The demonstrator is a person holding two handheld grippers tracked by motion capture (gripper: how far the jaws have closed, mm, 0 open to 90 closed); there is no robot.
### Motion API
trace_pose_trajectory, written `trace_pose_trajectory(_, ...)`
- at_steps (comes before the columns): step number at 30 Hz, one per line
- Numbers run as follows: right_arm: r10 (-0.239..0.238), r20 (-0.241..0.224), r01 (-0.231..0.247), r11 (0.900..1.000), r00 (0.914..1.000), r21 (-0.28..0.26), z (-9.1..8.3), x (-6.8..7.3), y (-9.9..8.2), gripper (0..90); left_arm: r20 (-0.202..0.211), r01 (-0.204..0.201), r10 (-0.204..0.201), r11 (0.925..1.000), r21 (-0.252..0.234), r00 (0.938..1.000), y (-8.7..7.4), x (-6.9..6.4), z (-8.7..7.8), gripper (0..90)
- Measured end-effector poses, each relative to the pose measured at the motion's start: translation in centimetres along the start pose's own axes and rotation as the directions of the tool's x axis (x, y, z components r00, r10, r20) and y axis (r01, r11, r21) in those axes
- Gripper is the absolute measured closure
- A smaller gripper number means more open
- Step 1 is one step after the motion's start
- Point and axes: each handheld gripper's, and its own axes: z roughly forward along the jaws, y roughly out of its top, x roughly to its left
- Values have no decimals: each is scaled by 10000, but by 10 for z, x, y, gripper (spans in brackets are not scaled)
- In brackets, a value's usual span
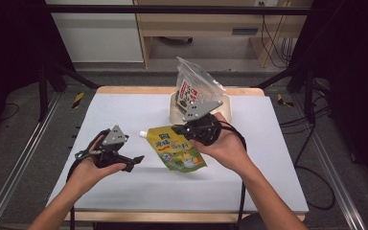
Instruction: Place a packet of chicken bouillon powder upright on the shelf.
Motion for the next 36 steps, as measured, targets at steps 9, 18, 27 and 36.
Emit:
trace_pose_trajectory(9,-296,-258,299,9995,9992,123,3,3,6,900,160,-278,278,9996,-15,9995,19,6,-10,102)
trace_pose_trajectory(18,-322,-403,325,9994,9987,87,4,3,6,900,324,-545,546,9985,-51,9980,28,3,-13,111)
trace_pose_trajectory(27,-322,-478,326,9994,9983,70,4,3,6,900,444,-904,905,9959,-39,9949,37,-1,-14,125)
trace_pose_trajectory(36,-345,-630,350,9994,9974,63,2,3,5,900,600,-1296,1287,9915,110,9899,41,-3,-13,160)
